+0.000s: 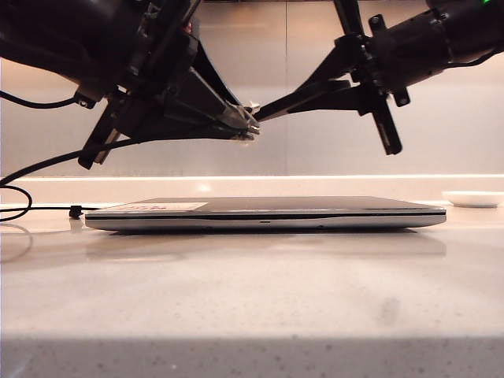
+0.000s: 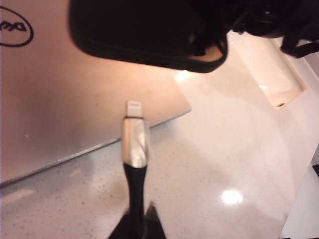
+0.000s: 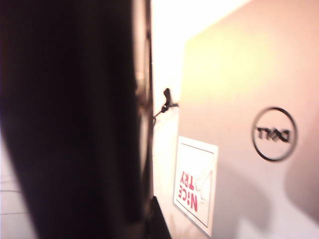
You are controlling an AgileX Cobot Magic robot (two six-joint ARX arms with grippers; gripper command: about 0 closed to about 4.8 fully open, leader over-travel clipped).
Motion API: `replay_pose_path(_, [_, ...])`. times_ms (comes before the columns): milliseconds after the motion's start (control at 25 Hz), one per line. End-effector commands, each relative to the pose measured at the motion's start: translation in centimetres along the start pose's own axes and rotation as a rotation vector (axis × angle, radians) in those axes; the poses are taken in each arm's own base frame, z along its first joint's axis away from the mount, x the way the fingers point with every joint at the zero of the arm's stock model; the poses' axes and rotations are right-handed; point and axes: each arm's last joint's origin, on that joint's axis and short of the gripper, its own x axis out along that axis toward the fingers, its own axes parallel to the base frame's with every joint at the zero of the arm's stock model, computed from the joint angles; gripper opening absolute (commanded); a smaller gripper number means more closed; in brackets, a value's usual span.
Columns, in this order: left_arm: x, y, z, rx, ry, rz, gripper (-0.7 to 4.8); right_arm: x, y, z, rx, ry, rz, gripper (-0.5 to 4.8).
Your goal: Pick up the charging cable and the phone, plug the charging cable into the charging port on the phone, and finally place them back on the table.
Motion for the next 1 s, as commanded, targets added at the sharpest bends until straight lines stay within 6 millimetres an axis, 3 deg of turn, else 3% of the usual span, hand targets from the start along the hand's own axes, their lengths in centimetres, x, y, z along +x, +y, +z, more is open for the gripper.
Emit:
replay_pose_path(40, [0.0,-0.2,0.2,-0.006,-0.016,-0.015,-0.06,0.4,1.0,0.0,-0.06,-0.005,0.069,-0.06])
replay_pose_path(1000, [0.0,-0.4,0.4,-0.002,-0.04,-0.033,-0.06,1.6,1.3,-1.2,-0.118,0.098,0.118,-0.06])
